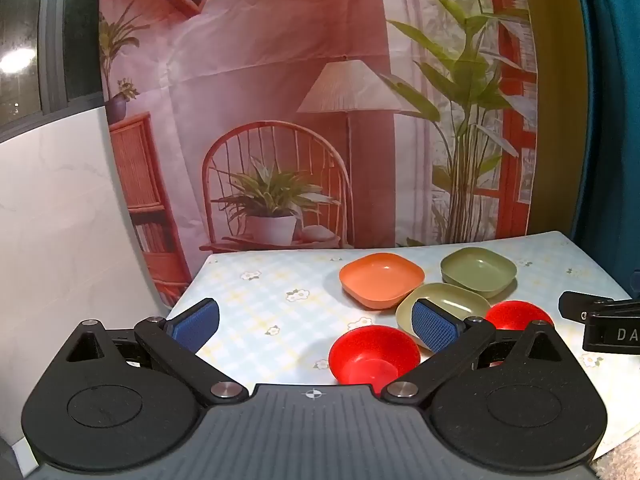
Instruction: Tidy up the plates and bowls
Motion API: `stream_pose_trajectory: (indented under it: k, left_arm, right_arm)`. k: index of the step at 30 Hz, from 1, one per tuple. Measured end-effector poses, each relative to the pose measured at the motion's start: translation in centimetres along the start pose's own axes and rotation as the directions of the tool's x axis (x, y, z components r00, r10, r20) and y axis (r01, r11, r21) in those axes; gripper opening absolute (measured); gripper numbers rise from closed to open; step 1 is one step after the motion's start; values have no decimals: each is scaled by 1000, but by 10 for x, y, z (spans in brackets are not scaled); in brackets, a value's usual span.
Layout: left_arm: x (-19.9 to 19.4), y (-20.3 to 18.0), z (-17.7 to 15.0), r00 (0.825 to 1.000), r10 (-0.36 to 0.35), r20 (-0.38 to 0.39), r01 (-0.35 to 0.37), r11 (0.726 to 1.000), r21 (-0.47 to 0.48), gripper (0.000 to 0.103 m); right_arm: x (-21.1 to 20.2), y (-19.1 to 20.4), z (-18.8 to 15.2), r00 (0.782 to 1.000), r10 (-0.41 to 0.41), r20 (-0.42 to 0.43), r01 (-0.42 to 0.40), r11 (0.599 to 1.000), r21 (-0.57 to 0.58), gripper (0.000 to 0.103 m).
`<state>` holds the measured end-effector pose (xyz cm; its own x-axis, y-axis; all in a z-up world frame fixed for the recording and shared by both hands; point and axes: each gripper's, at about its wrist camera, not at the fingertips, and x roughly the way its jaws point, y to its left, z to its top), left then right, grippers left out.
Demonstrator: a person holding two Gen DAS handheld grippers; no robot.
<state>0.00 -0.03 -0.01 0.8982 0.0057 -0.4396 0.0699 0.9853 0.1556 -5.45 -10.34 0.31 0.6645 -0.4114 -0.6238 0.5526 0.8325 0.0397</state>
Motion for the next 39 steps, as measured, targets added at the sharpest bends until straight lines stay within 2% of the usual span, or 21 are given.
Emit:
stream_pose_trajectory:
  k: [39]
  left_arm:
    - [2, 0, 2, 1000, 0, -14, -1, 1000, -8, 103]
  right_arm:
    - [4, -2, -4, 1000, 3, -11, -2, 1000, 13, 103]
